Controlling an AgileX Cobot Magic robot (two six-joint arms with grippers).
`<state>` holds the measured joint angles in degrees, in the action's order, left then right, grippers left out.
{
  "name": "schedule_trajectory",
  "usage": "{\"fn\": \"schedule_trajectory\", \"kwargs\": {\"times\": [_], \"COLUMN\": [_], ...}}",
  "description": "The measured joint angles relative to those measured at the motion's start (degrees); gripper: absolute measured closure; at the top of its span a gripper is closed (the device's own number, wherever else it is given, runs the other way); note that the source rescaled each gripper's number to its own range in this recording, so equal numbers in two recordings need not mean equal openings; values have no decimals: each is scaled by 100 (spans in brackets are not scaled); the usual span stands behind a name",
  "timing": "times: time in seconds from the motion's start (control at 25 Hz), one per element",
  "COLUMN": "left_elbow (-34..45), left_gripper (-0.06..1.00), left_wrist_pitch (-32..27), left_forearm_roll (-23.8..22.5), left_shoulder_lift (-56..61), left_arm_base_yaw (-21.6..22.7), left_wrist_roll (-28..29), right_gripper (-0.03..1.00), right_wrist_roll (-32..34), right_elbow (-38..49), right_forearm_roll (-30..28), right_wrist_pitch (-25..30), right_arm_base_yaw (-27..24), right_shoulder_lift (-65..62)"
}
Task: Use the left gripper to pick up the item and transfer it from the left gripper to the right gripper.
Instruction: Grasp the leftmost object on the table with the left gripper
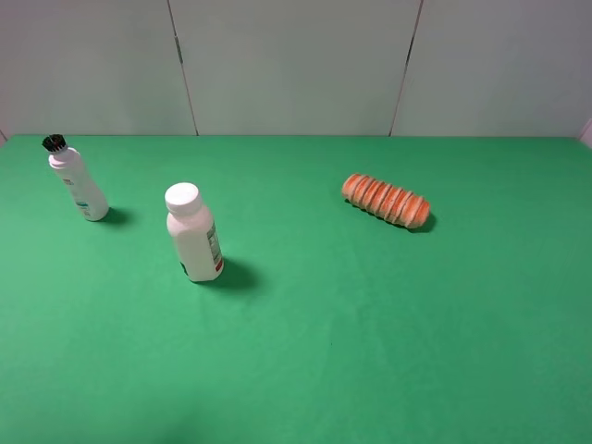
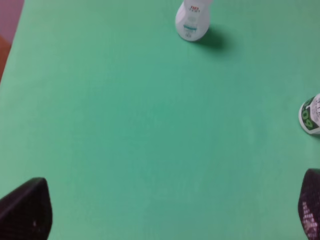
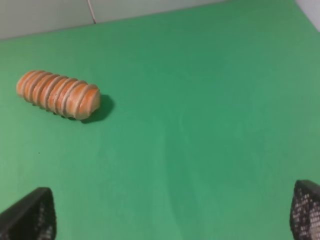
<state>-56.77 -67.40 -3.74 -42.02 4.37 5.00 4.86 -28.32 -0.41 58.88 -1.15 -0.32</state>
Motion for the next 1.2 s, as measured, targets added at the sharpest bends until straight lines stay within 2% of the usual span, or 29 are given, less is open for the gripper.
{"fn": "schedule_trajectory", "kwargs": {"times": [0.16,0.44,0.64,1.2], "left_elbow": [-344,-1051,-1561,-2889], "left_gripper": [-6,-6,-6,-6], "left_wrist_pitch": [5,23,65,106], "left_forearm_roll": [16,321,329,277], "left_shoulder_lift": [-887,-2424,-3390,-5214], "left_arm_base_yaw": [0,0,0,0], "left_wrist_roll": [-35,-299,-500,-618], "right_gripper": [-3,-3,-3,-3], "right_wrist_roll": [0,0,0,0], "right_elbow": [0,0,0,0], "right_forearm_roll": [0,0,0,0], "right_wrist_pitch": [0,0,0,0], "right_arm_base_yaw": [0,0,0,0], "right_shoulder_lift": [0,0,0,0]}}
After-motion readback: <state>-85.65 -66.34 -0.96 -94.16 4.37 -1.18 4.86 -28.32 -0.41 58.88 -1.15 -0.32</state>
